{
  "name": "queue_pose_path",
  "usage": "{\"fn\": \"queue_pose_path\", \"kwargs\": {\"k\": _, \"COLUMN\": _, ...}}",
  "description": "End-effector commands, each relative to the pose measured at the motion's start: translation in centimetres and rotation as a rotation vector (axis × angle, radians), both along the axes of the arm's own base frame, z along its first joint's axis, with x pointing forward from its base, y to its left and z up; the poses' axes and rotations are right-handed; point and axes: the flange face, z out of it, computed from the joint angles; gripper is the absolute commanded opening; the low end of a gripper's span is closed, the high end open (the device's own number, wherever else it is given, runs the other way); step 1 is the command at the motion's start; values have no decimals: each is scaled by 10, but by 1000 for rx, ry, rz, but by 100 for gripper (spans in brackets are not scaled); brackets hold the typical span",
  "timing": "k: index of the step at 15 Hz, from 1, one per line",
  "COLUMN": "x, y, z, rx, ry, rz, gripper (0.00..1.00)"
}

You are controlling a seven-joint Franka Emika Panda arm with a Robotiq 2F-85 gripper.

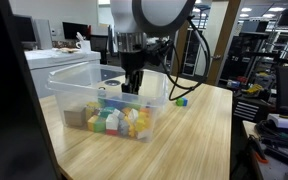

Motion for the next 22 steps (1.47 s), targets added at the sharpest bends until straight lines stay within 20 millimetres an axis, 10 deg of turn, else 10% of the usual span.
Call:
{"fn": "queue_pose_path", "kwargs": {"k": 1, "x": -18, "y": -10, "z": 36, "rx": 5, "ry": -19, "rz": -2, "gripper": 0}}
{"fn": "queue_pose_path", "kwargs": {"k": 11, "x": -21, "y": -16, "z": 102, "rx": 7, "ry": -121, "rz": -26, "gripper": 0}}
{"fn": "queue_pose_path", "kwargs": {"k": 12, "x": -21, "y": -15, "z": 102, "rx": 7, "ry": -120, "rz": -26, "gripper": 25}}
{"fn": "queue_pose_path", "kwargs": {"k": 22, "x": -36, "y": -15, "z": 71, "rx": 16, "ry": -67, "rz": -9, "gripper": 89}}
